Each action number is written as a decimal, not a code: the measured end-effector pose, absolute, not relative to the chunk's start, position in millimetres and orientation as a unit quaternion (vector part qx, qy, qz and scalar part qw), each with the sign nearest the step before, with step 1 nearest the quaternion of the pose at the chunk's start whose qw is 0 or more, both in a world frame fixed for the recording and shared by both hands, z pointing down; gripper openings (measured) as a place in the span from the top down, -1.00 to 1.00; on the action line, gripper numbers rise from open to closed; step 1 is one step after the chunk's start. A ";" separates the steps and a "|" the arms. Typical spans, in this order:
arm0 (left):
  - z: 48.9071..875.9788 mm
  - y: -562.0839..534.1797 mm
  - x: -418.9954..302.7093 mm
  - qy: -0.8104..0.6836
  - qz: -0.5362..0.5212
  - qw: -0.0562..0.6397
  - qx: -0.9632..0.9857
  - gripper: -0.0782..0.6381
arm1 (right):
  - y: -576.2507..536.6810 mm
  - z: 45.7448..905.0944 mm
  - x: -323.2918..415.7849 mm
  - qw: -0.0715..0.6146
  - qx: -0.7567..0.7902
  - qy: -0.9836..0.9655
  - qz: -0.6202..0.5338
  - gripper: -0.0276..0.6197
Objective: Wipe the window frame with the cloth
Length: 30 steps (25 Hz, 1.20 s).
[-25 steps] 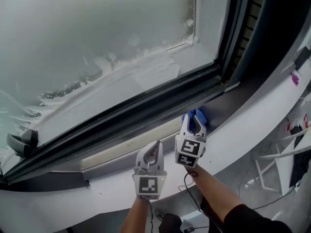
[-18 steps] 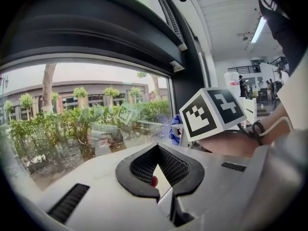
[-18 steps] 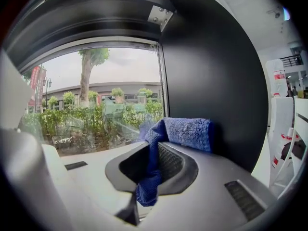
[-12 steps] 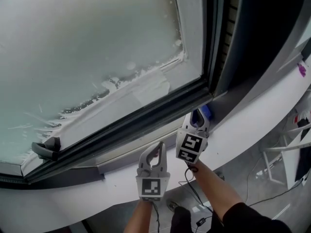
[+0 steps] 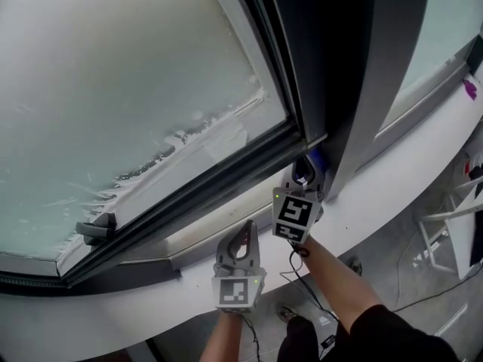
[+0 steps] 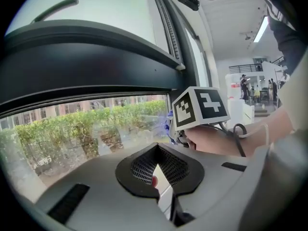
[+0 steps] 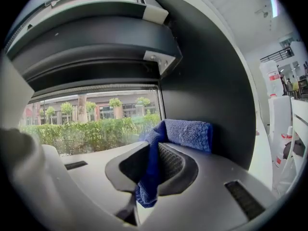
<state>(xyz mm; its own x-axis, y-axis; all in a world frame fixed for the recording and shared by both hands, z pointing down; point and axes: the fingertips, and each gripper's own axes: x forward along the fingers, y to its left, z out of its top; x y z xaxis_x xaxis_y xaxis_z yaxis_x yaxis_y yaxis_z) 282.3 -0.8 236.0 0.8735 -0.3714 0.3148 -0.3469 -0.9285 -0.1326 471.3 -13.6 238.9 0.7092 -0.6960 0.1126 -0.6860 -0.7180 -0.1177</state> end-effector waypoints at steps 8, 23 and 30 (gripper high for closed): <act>224.0 17.2 271.7 0.175 -0.177 0.035 -0.968 0.77 | -11.8 196.2 469.9 0.025 -0.923 0.384 -0.017 0.81; 192.5 56.5 224.2 0.213 -0.190 0.001 -0.958 0.77 | -7.7 152.8 450.4 -0.026 -0.892 0.443 0.088 0.81; 184.1 81.4 205.2 0.245 -0.227 -0.013 -0.943 0.77 | 6.2 166.2 423.8 -0.065 -0.859 0.502 0.071 0.81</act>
<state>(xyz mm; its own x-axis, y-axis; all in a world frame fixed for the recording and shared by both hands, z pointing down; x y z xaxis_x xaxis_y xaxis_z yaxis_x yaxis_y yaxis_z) 205.2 81.4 184.1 0.7772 -0.4551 0.4345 -0.4671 -0.8800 -0.0863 423.8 6.2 166.2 0.4851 -0.8726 -0.0579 -0.8541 -0.4869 0.1827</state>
